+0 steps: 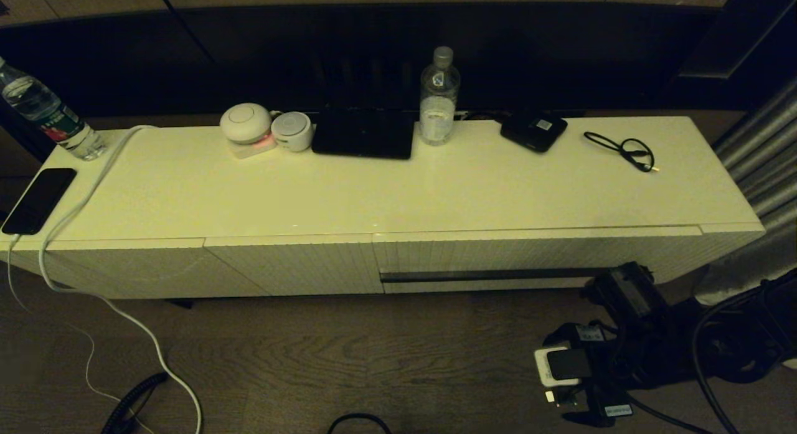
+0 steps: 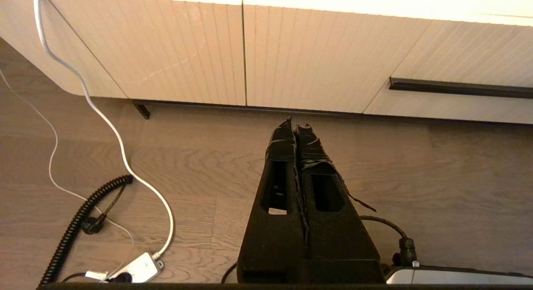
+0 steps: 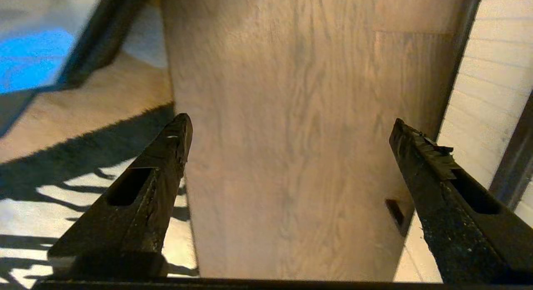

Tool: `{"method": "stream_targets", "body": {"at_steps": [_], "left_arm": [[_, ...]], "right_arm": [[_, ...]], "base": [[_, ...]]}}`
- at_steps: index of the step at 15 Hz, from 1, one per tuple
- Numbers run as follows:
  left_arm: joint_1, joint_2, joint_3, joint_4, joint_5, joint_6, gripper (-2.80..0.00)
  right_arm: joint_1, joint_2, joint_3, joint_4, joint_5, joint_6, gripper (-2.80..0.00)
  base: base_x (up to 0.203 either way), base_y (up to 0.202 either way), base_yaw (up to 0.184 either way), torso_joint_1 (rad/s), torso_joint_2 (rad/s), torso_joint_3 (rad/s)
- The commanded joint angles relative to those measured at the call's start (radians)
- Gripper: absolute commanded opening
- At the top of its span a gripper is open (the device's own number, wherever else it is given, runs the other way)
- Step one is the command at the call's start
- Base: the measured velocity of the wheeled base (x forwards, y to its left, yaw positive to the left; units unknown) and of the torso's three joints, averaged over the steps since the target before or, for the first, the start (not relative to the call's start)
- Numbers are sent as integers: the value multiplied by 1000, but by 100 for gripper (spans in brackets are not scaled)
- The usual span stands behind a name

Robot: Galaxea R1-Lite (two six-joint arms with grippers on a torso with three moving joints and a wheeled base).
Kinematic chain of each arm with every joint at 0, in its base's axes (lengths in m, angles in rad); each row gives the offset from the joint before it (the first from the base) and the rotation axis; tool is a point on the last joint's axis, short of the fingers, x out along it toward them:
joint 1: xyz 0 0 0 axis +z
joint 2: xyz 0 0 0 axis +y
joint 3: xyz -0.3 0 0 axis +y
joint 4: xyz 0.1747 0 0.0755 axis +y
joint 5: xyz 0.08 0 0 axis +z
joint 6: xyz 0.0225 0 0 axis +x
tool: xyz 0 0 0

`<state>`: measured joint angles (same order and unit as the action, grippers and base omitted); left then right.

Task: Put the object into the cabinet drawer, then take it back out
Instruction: Open the drawer

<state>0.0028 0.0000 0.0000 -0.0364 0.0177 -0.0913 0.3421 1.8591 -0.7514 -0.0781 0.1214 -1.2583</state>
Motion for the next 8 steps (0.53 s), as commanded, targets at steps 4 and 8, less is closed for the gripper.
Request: {"method": "stream_targets", "body": {"at_steps": [4,8], "left_arm": [[0,-2,0,0,1,-1,-280],[0,-2,0,0,1,-1,-280]], "right_arm": [[-26,89,-62,-5,-30,-16,0],[-45,124,-106,-5,-52,-16,0]], "base": [[0,0,0,0,0,0],[0,0,0,0,0,0]]}}
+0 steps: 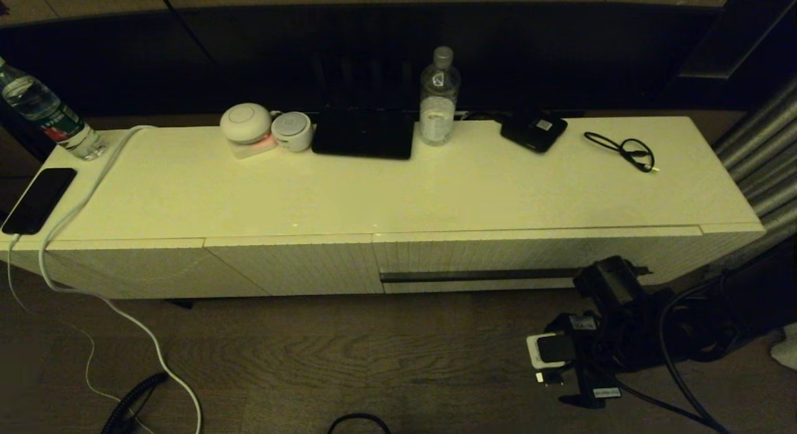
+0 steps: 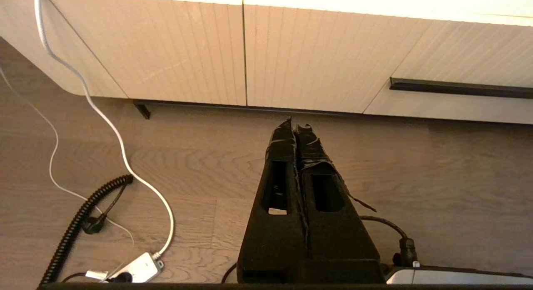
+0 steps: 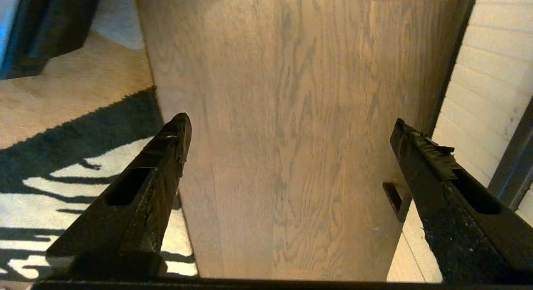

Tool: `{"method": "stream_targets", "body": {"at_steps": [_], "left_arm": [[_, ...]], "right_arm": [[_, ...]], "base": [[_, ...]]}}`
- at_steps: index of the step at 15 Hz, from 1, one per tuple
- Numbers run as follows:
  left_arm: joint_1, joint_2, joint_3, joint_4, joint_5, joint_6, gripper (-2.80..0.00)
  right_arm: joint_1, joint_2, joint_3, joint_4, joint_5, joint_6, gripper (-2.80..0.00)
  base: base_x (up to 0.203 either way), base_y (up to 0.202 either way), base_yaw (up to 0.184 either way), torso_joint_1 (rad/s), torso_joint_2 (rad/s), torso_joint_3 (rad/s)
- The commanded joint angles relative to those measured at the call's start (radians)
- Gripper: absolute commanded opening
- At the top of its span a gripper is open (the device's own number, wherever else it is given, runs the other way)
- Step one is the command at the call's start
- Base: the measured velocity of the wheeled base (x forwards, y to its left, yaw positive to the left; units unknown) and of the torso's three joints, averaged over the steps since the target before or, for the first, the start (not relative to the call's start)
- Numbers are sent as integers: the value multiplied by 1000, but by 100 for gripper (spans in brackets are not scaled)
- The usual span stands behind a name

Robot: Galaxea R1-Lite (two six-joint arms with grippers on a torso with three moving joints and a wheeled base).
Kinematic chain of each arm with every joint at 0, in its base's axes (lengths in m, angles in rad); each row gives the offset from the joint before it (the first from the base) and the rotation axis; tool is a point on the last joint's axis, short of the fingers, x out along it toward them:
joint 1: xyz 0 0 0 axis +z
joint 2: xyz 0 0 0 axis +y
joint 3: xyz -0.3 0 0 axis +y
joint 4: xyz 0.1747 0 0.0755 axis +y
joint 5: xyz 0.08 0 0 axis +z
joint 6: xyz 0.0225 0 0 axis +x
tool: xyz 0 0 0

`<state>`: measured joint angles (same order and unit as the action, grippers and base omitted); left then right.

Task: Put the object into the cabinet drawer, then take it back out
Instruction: Open the drawer

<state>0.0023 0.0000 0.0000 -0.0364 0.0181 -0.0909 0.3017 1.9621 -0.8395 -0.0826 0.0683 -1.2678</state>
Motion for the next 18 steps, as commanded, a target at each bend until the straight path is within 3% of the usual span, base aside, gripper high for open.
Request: {"method": "stream_targets", "body": {"at_steps": [1,18], "left_arm": [[1,-2,0,0,0,-1,-280],[1,-2,0,0,0,-1,-280]], "right_arm": [[-6,21,-27,0,1,-8,0],[-55,87,-146,-2,-35,-48,0]], "base": [[0,0,0,0,0,0],[0,0,0,0,0,0]]}}
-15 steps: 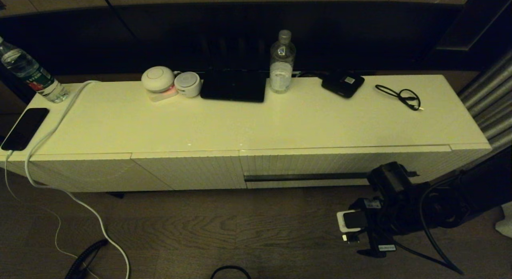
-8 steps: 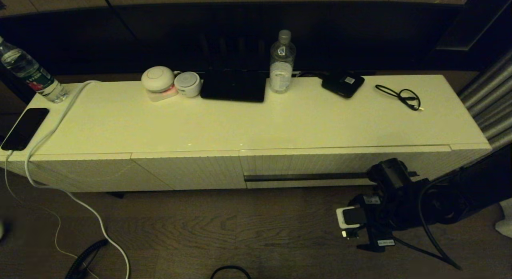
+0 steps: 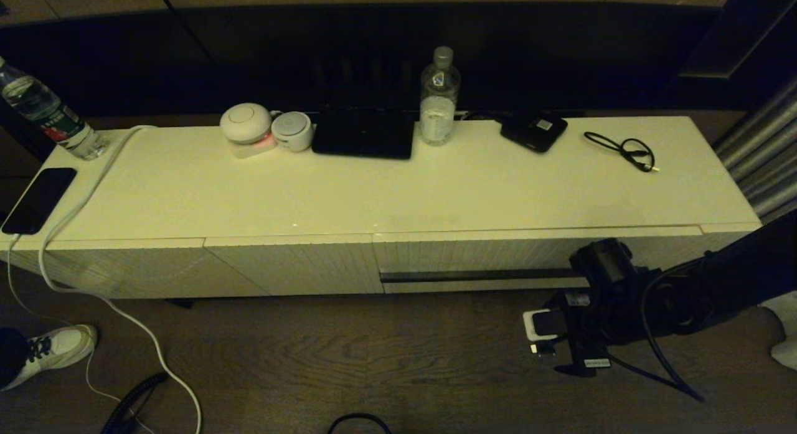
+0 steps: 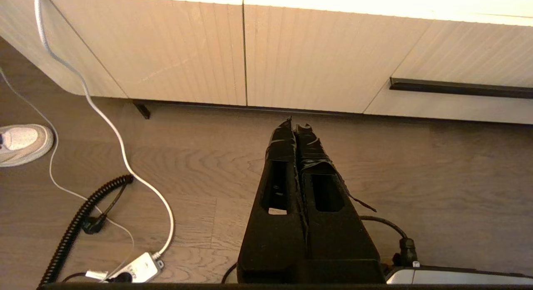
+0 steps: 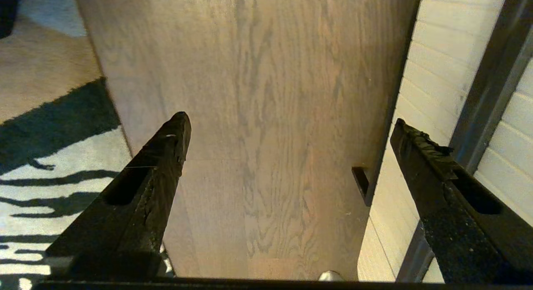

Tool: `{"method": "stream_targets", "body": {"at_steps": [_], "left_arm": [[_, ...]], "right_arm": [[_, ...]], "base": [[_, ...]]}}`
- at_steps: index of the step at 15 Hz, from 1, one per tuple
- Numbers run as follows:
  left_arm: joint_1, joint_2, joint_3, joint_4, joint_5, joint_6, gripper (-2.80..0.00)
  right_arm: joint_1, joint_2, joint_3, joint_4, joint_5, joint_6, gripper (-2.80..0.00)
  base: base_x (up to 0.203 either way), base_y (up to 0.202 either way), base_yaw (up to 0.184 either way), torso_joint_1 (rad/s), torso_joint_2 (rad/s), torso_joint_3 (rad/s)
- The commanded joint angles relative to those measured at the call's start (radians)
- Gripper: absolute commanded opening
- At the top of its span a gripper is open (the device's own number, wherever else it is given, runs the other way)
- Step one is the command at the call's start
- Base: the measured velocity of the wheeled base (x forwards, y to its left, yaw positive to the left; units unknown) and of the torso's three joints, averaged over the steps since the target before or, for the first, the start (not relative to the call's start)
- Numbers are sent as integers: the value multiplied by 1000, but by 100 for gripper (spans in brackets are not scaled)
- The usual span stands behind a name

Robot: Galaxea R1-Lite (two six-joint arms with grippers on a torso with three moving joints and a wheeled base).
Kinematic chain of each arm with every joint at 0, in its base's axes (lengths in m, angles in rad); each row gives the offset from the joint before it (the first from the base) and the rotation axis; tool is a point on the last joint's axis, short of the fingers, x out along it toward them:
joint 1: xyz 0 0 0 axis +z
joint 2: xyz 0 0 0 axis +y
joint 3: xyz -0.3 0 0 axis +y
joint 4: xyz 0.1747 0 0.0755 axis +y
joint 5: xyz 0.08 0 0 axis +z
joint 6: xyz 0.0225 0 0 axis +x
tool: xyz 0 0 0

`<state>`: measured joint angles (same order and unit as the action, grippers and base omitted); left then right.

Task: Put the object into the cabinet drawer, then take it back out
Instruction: Open the drawer

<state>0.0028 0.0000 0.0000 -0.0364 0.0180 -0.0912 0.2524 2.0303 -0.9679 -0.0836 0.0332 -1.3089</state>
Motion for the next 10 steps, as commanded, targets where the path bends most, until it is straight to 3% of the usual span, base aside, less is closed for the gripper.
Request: {"method": "stream_targets", "body": {"at_steps": [1,10], "left_arm": [[0,-2,0,0,0,-1,-280],[0,-2,0,0,0,-1,-280]], "right_arm": [[-9,24,-25,-1,-1,-7,0],[-22,76,-97,-4,-13,-6,0]], "base": [[0,0,0,0,0,0],[0,0,0,0,0,0]]}}
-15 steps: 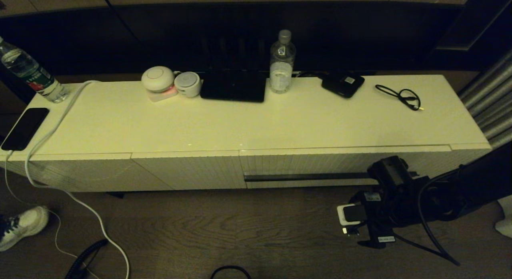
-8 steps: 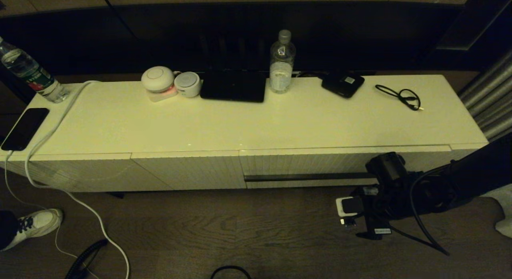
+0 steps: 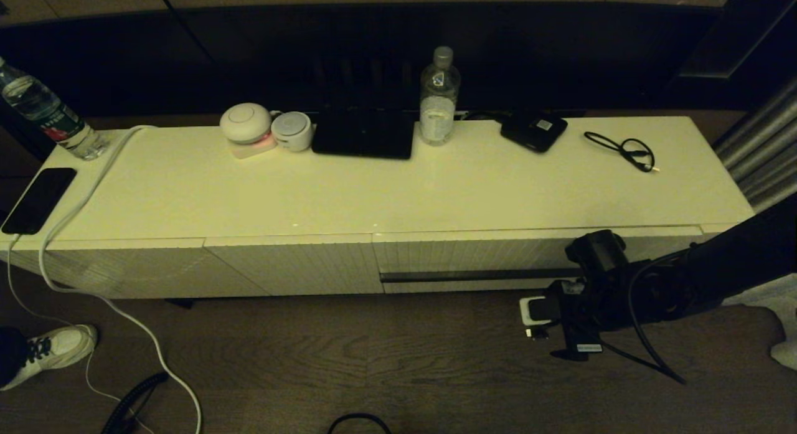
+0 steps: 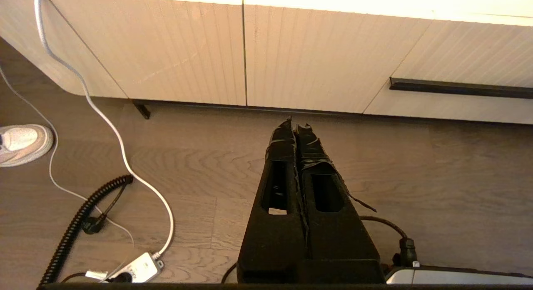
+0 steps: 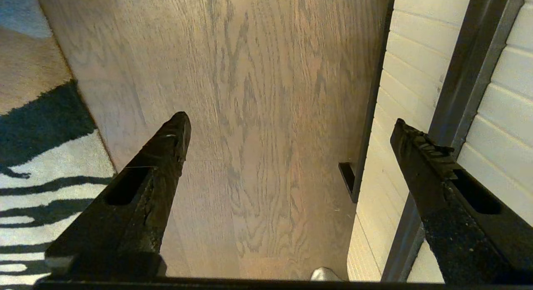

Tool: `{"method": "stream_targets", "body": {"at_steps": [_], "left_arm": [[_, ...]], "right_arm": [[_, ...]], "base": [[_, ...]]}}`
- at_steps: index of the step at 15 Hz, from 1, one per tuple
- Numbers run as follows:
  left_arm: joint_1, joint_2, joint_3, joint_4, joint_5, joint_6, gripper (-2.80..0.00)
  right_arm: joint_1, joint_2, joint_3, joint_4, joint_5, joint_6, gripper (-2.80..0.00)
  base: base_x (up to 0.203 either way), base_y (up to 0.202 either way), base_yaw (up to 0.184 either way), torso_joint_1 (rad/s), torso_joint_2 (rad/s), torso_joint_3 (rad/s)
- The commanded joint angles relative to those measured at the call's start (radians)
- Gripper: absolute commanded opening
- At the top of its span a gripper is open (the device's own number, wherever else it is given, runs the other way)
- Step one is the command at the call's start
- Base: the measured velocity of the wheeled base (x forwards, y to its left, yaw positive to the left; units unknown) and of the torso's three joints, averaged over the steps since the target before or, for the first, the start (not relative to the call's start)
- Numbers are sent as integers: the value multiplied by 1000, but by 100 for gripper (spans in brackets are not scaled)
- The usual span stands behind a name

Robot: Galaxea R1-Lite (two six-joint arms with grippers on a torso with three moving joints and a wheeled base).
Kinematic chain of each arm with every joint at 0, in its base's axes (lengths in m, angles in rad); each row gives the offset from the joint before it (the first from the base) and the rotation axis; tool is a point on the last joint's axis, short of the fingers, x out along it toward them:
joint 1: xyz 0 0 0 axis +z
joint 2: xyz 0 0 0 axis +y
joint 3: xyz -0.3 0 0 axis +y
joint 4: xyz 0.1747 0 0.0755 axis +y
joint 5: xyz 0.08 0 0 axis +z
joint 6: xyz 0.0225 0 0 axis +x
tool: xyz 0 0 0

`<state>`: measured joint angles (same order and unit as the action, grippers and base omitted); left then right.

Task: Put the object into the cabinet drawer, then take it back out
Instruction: Open the drawer

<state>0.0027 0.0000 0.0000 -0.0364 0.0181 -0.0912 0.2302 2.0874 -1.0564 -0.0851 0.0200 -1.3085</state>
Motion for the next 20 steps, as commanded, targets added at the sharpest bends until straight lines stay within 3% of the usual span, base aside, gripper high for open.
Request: {"method": "stream_targets", "body": {"at_steps": [1,12,20], "left_arm": [[0,-2,0,0,0,-1,-280],[0,-2,0,0,0,-1,-280],[0,-2,0,0,0,-1,-280]], "right_arm": [[-2,24,-14,-14,0,-5,0],[-23,91,-93,-121,-2,-2,0],[-24,144,-135,-129,-2,-3,0]], "base": [[0,0,0,0,0,0],[0,0,0,0,0,0],[0,0,0,0,0,0]]}}
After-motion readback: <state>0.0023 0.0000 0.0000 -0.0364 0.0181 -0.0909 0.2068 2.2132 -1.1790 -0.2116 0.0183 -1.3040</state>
